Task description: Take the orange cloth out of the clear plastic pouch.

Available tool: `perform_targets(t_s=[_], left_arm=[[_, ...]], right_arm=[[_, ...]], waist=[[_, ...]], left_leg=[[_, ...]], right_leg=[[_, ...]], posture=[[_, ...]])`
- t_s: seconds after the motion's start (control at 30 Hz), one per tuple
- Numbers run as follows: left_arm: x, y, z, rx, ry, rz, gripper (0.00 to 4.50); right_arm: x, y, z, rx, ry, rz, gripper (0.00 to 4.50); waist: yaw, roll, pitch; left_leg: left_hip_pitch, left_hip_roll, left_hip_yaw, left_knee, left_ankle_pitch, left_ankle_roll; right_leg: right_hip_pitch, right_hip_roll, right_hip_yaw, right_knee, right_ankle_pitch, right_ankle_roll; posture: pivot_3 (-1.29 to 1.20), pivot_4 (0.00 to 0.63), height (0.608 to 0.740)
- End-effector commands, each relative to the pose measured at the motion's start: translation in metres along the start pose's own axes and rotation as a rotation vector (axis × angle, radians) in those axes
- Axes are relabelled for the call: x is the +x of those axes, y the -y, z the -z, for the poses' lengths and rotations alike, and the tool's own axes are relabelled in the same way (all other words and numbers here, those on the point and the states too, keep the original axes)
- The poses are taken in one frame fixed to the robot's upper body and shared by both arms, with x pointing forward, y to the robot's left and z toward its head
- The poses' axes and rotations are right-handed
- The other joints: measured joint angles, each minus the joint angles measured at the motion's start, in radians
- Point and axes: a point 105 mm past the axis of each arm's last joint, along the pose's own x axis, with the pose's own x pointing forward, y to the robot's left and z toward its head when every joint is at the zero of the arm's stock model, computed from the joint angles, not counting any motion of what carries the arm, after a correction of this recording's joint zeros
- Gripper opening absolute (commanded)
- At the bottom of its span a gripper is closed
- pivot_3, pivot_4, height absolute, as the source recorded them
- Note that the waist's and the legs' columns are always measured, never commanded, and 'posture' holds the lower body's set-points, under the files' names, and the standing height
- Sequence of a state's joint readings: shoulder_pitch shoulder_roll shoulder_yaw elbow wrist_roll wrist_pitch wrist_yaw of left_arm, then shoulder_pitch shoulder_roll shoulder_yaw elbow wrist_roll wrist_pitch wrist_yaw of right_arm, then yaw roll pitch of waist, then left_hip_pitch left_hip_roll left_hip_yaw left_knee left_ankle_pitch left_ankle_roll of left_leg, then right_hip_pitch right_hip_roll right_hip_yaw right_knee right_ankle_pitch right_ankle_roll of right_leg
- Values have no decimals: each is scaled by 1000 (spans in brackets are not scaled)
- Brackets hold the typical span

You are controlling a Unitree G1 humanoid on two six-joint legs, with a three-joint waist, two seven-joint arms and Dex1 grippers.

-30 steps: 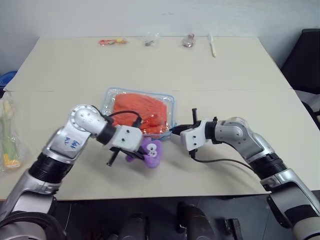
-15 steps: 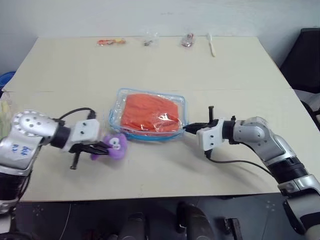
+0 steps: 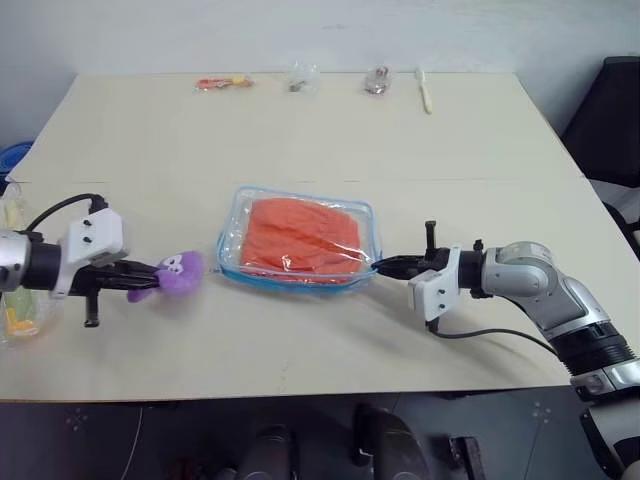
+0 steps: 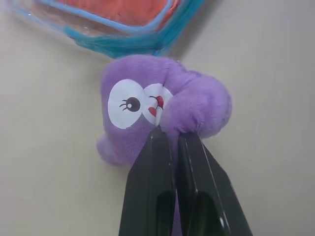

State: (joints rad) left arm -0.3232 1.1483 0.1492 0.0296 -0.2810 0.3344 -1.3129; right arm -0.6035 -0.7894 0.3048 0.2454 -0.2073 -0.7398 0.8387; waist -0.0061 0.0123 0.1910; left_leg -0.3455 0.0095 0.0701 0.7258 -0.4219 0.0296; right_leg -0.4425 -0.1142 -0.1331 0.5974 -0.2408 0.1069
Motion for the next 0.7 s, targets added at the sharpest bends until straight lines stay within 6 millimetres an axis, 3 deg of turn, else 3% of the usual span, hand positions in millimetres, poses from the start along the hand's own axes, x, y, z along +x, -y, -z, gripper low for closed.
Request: perform_targets(t_s=[0.03, 0.2, 0.4, 0.43, 0.5, 0.63, 0.7], left_arm=[[0, 4, -5, 10, -7, 20, 784], [-3, 8, -2, 8, -18, 40, 2403], [-4, 11, 5, 50, -63, 55, 4233], [-8, 12, 6, 60, -73, 67, 4485], [-17, 5, -2, 100, -66, 40, 4485], [-23, -9, -64, 150, 117, 31, 4485], [-8, -9, -88, 260, 132, 78, 4485]], right_arm=[[-7, 6, 0, 30, 3, 21, 961], [-12, 1, -1, 21, -8, -1, 2778], [-23, 1, -6, 96, -40, 43, 4500], [-27, 3, -9, 116, -44, 61, 4500], [-35, 7, -16, 202, -53, 103, 4500], [-48, 9, -45, 576, 15, 115, 4500], [-51, 6, -64, 698, 57, 84, 4500]], waist=[[-2, 0, 0], [-5, 0, 0], [2, 0, 0], [2, 0, 0], [5, 0, 0], [24, 0, 0], [35, 0, 0]], left_leg=[[0, 0, 0, 0, 0, 0], [0, 0, 0, 0, 0, 0], [0, 0, 0, 0, 0, 0], [0, 0, 0, 0, 0, 0], [0, 0, 0, 0, 0, 0], [-4, 0, -3, 5, 0, 0], [-5, 0, -4, 8, 0, 0]], right_leg=[[0, 0, 0, 0, 0, 0], [0, 0, 0, 0, 0, 0], [0, 0, 0, 0, 0, 0], [0, 0, 0, 0, 0, 0], [0, 0, 0, 0, 0, 0], [0, 0, -3, 1, 0, -1], [-1, 0, -3, 2, 1, -1]], posture=[[0, 150, 740], [0, 150, 740], [0, 150, 740], [0, 150, 740], [0, 150, 740], [0, 150, 740], [0, 150, 740]])
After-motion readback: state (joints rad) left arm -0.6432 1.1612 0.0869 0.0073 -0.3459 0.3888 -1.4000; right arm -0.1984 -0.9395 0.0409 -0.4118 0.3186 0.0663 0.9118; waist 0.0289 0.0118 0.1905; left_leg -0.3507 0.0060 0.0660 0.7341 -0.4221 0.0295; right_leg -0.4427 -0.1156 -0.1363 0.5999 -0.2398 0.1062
